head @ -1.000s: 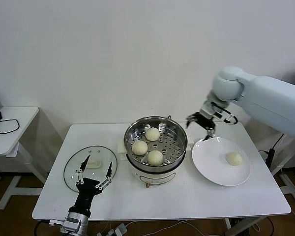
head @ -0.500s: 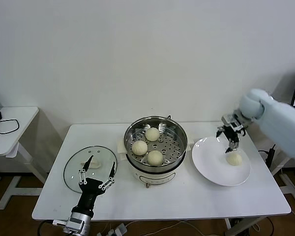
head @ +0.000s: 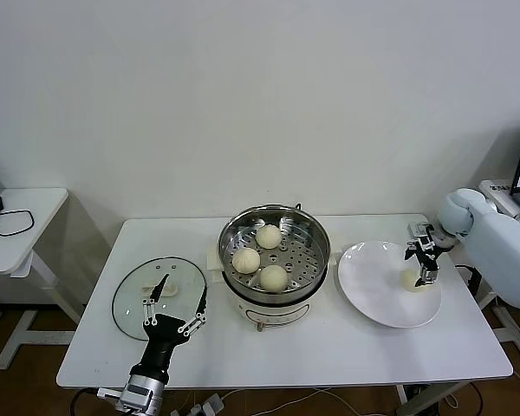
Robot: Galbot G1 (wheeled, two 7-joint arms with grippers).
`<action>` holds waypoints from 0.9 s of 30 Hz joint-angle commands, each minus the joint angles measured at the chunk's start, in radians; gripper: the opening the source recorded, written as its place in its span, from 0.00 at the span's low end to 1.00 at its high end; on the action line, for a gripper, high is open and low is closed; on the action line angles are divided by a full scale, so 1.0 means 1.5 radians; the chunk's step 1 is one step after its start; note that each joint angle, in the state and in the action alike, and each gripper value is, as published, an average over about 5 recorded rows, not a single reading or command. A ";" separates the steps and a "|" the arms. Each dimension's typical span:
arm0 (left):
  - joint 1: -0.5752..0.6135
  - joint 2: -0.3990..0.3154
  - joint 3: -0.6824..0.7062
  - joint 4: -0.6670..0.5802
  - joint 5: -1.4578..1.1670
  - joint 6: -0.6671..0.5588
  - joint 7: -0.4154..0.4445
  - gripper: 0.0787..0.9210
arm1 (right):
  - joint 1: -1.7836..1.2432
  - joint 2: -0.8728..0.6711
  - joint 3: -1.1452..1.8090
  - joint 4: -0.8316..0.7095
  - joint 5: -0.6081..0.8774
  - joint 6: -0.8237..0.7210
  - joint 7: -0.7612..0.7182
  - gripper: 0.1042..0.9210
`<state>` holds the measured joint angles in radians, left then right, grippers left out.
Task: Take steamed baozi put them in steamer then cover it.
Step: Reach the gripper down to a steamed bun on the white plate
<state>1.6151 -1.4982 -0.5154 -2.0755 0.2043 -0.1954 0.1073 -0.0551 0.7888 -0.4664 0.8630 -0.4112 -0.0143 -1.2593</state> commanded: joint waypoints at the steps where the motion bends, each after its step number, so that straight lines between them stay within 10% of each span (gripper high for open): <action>1: 0.000 0.000 0.001 0.002 0.003 -0.001 0.000 0.88 | -0.041 0.026 0.076 -0.070 -0.062 0.012 0.025 0.88; 27: -0.005 0.000 -0.003 0.012 0.003 -0.003 0.001 0.88 | -0.038 0.067 0.093 -0.118 -0.100 0.038 0.042 0.88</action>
<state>1.6064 -1.4989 -0.5213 -2.0563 0.2077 -0.1994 0.1074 -0.1086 0.8771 -0.3411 0.7080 -0.5443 0.0335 -1.2032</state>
